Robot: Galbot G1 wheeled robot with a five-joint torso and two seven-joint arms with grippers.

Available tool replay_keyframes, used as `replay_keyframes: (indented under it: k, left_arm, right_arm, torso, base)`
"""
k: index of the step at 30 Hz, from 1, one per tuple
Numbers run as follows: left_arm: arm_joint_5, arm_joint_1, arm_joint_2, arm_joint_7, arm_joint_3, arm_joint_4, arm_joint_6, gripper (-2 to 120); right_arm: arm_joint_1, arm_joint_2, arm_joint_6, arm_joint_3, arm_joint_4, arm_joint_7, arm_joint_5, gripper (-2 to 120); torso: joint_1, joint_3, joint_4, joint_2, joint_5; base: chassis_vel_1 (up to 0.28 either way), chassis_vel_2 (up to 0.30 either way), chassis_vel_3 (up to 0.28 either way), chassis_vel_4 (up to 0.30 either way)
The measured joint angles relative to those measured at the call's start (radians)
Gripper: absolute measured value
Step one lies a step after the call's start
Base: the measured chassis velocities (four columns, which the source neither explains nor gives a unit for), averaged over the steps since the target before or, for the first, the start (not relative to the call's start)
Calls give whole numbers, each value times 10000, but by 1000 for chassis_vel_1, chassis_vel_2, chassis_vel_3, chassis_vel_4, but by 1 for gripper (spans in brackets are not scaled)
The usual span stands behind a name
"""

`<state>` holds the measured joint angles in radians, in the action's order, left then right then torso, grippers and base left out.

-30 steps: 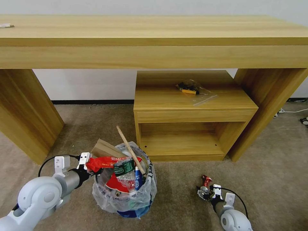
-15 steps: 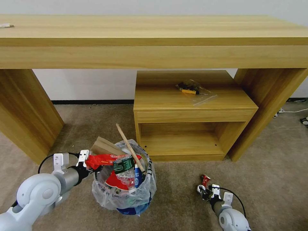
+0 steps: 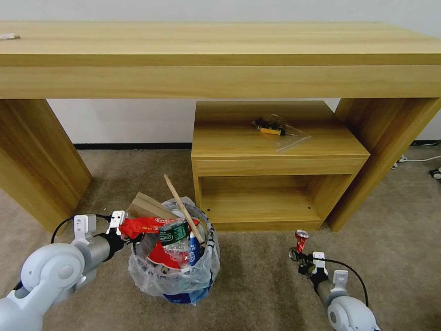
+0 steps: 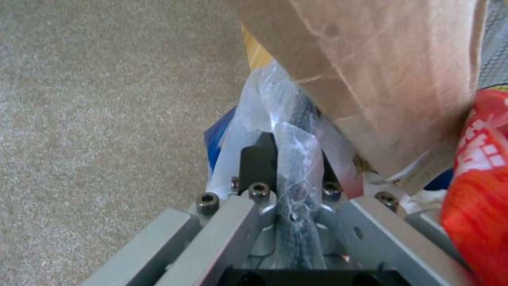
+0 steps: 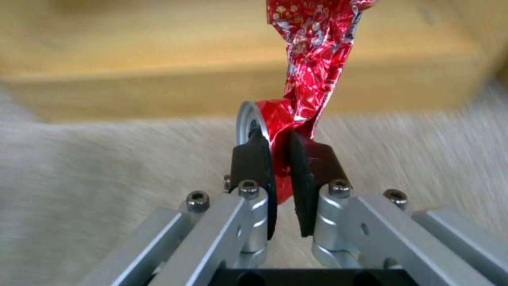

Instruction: Pick up the trash bin and place the garbage on the floor into it.

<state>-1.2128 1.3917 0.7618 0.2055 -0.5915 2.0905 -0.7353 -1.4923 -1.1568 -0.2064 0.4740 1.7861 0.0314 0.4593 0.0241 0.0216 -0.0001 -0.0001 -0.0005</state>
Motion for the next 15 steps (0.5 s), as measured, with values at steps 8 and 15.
replay_keyframes:
  k: [8, 15]
  left_arm:
    - [-94, -321, -122, -46, 77, -253, 0, 0]
    - [-75, -573, -384, -311, 237, -452, 0, 0]
  right_arm:
    - [-53, 1075, 153, -799, 2347, 183, -117, 7]
    - [1490, 2881, -372, -2502, 4309, 10, 1163, 7]
  torso:
    - [0, 0, 1, 0, -3]
    - [0, 1, 0, 1, 2]
  base:
    - [0, 0, 0, 0]
    - [0, 0, 0, 0]
